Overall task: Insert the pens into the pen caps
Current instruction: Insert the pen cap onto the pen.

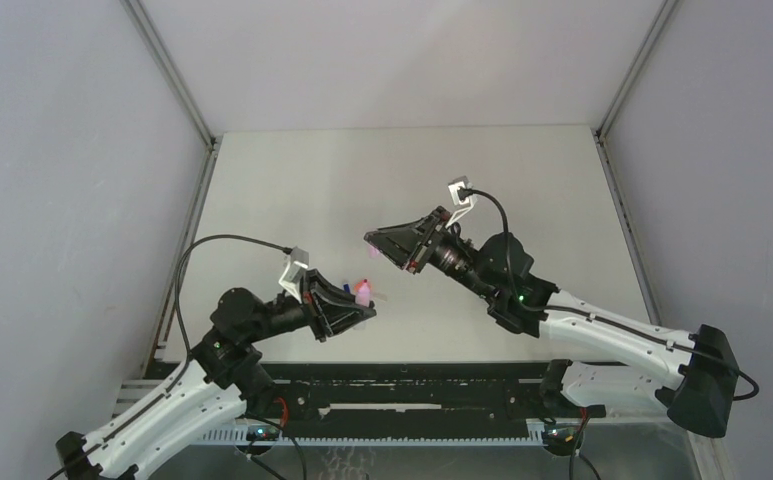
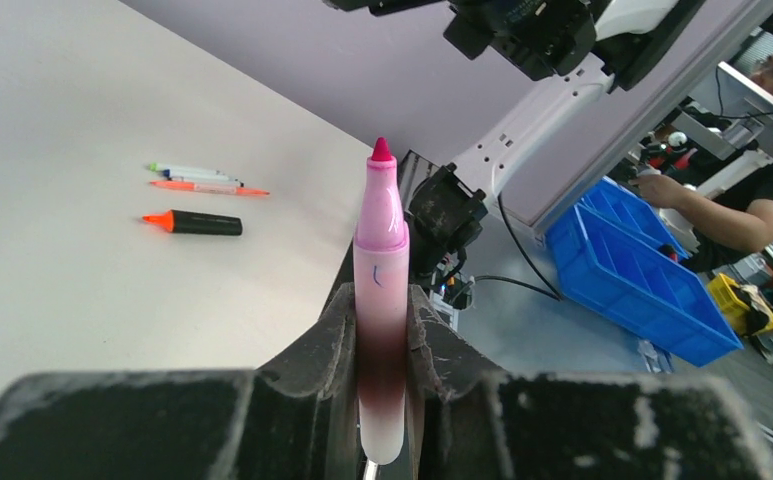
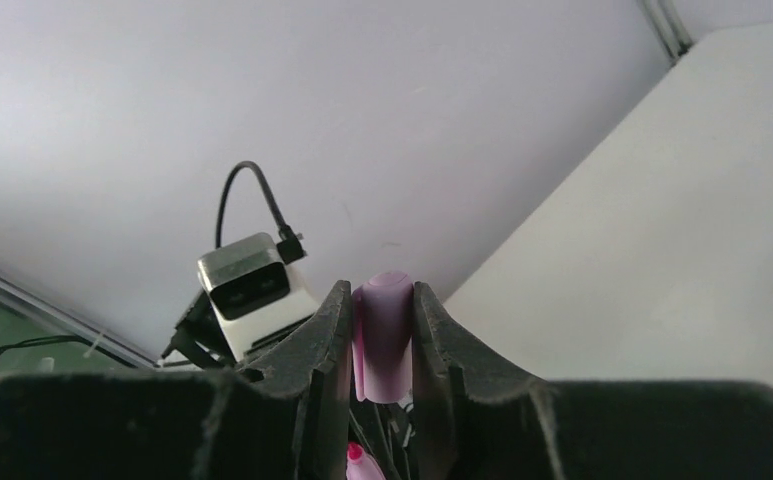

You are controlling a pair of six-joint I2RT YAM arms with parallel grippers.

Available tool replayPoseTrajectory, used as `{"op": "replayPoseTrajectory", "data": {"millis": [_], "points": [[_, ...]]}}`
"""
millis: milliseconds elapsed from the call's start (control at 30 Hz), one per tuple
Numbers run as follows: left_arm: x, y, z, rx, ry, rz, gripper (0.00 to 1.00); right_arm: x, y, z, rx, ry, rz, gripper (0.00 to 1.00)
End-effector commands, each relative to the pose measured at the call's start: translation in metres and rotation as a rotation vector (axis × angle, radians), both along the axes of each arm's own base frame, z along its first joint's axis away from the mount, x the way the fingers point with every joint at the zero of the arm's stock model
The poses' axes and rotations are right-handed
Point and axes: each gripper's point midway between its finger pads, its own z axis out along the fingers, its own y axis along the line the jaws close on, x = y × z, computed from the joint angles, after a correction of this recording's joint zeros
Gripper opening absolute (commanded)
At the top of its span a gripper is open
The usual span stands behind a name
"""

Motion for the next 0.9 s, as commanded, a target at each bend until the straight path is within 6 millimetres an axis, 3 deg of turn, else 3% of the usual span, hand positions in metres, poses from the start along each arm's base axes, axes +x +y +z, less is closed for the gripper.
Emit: {"op": "replayPoseTrajectory", "data": {"millis": [0,867], "points": [[-0.013,0.001,0.045,-0.081,-0.119,-0.047,0.00,-0.016,0.001,0.039,0.134,-0.071,0.064,0.00],[-0.018,0.004,0.066,-0.159,-0.147,-0.052,0.00,-0.047,0.016,0.031,0.161,-0.068,0.186,0.00]]}}
